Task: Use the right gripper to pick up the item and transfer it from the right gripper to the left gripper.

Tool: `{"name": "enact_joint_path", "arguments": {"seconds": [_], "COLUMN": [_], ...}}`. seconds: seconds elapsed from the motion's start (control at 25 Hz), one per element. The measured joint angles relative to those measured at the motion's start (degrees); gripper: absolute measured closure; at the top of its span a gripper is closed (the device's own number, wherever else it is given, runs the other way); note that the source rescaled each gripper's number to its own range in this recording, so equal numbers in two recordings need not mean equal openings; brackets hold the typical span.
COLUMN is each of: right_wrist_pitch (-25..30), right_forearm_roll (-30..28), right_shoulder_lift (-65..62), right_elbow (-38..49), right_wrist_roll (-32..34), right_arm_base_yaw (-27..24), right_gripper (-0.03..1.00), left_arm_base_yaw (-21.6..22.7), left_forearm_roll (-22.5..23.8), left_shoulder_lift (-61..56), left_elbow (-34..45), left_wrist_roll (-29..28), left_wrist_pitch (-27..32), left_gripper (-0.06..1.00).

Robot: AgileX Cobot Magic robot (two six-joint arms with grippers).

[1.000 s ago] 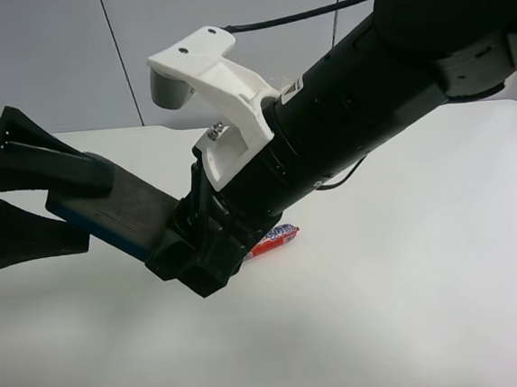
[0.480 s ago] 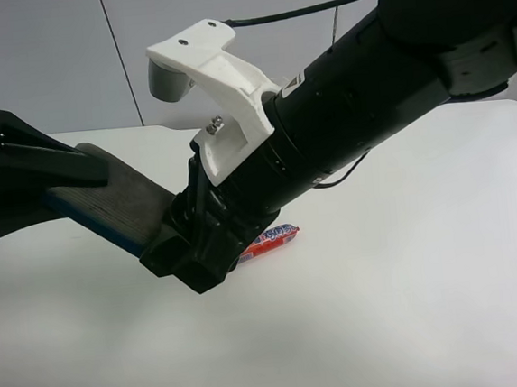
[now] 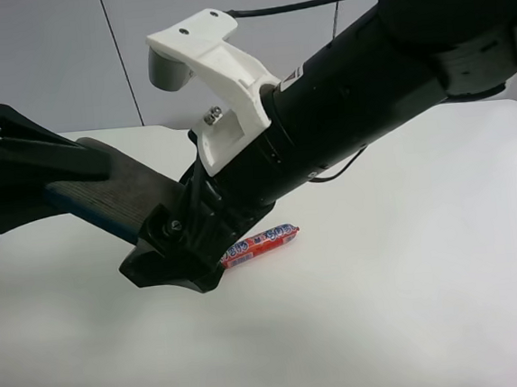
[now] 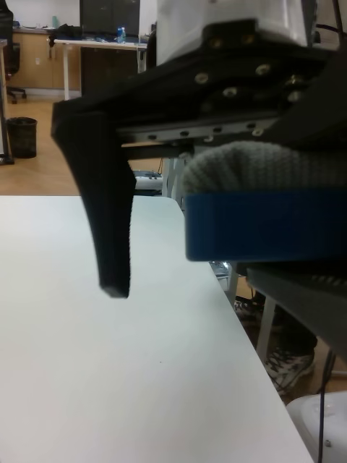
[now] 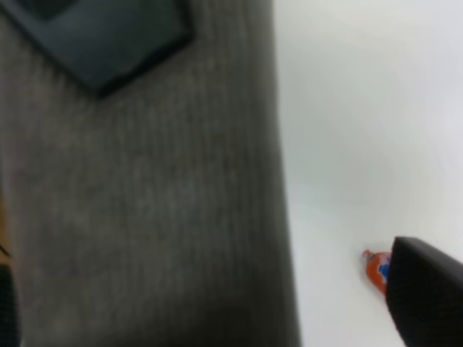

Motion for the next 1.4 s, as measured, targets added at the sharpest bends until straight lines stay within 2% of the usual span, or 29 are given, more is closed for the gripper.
{"name": "enact_joint_path", "arguments": {"seconds": [0.16, 0.28, 0.36, 0.52, 0.6, 0.72, 0.96, 1.2, 1.4], "right_wrist_pitch": [3.8, 8.4, 12.6, 24.0, 30.6, 37.6, 39.1, 38.1, 33.7], "right_forearm_roll": [-4.7, -11.4, -16.9, -26.6, -29.9, -33.3, -39.6, -43.0, -43.1], "right_shoulder_lift": [-4.0, -8.6, -11.9, -18.3, -21.3, -26.2, -38.9, -56.1, -69.4], "right_elbow": [0.0, 0.0, 0.0, 0.0, 0.0, 0.0, 3.2, 17.3, 26.5], "right_wrist_roll": [1.7, 7.9, 14.4, 27.6, 32.0, 36.7, 43.3, 50.0, 51.8], "right_arm_base_yaw": [0.0, 0.0, 0.0, 0.0, 0.0, 0.0, 0.0, 0.0, 0.0], "right_gripper": [-0.01, -0.02, -0.02, -0.02, -0.02, -0.02, -0.02, -0.02, -0.02], "left_arm_base_yaw": [0.0, 0.0, 0.0, 0.0, 0.0, 0.0, 0.0, 0.0, 0.0], "left_forearm_roll": [0.0, 0.0, 0.1, 0.4, 0.4, 0.4, 0.4, 0.5, 0.6], "left_shoulder_lift": [0.0, 0.0, 0.0, 0.0, 0.0, 0.0, 0.0, 0.0, 0.0], "left_elbow": [0.0, 0.0, 0.0, 0.0, 0.0, 0.0, 0.0, 0.0, 0.0], "left_wrist_roll": [0.0, 0.0, 0.0, 0.0, 0.0, 0.0, 0.0, 0.6, 1.1], "left_wrist_pitch": [0.0, 0.0, 0.0, 0.0, -0.1, -0.4, -0.5, -0.5, -0.6], "left_gripper": [0.94, 0.94, 0.94, 0.94, 0.94, 0.94, 0.94, 0.94, 0.94]}}
